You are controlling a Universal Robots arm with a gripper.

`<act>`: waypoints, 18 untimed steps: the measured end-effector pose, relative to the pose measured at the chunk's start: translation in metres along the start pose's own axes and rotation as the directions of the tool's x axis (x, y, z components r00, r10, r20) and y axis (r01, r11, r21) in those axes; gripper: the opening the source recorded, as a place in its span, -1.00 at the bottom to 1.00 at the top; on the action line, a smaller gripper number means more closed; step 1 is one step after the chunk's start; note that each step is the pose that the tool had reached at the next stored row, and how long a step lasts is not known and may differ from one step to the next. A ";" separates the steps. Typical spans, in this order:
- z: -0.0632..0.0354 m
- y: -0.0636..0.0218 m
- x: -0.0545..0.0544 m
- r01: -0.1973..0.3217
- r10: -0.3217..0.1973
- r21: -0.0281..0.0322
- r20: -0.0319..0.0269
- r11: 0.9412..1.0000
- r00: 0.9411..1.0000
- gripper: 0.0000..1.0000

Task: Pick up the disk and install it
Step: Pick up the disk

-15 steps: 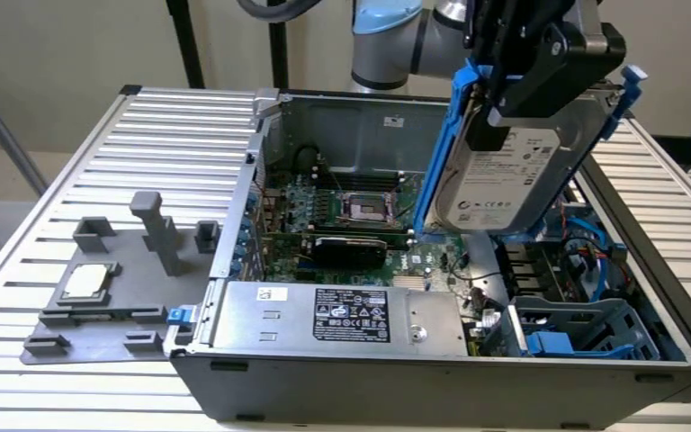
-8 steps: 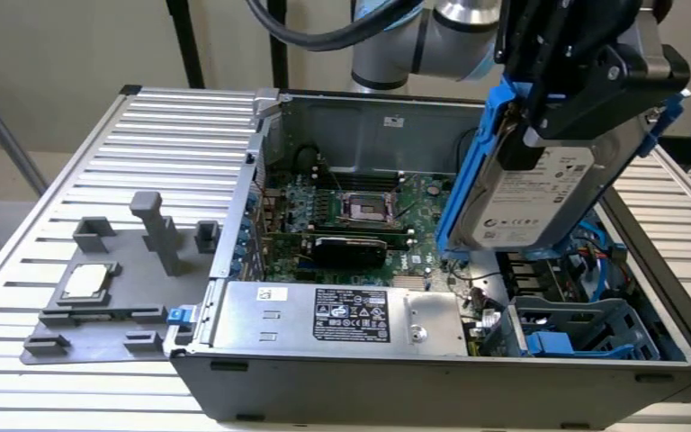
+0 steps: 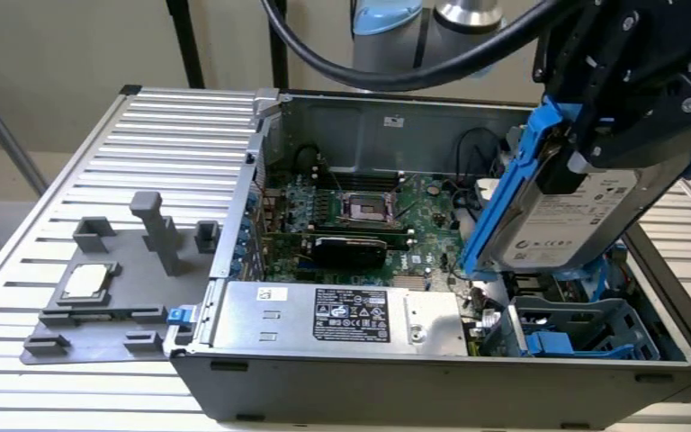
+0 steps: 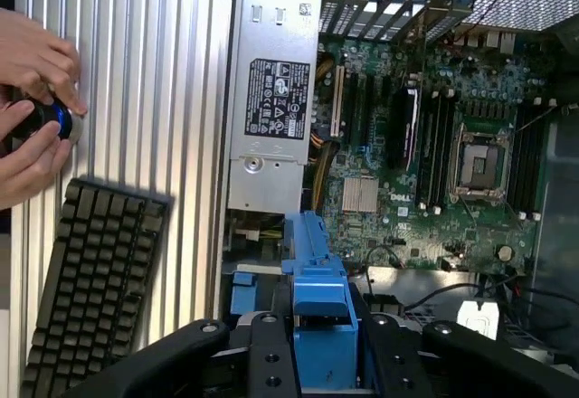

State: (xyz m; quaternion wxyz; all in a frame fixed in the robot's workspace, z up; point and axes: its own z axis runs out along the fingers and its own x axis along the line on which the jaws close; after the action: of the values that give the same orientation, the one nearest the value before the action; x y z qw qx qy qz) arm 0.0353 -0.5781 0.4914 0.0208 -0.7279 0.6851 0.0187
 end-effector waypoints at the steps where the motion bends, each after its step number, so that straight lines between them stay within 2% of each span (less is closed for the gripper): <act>1: 0.0000 -0.0022 0.003 0.000 0.000 0.000 0.000 1.000 1.000 -0.35; 9: 0.0012 -0.0186 0.023 0.000 0.000 0.005 0.000 1.000 1.000 -0.35; 11: 0.0019 -0.0247 0.025 0.000 0.000 0.006 0.001 1.000 1.000 -0.35; 14: 0.0027 -0.0373 0.027 0.000 0.000 0.008 0.011 1.000 1.000 -0.35; 16: 0.0031 -0.0467 0.028 0.000 0.000 0.009 0.022 1.000 1.000 -0.35; 18: 0.0037 -0.0538 0.028 0.000 0.000 0.010 0.036 1.000 0.999 -0.35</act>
State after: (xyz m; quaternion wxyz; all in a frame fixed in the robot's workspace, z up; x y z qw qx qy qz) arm 0.0907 -0.6030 0.4864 0.0365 -0.7273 0.6848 0.0284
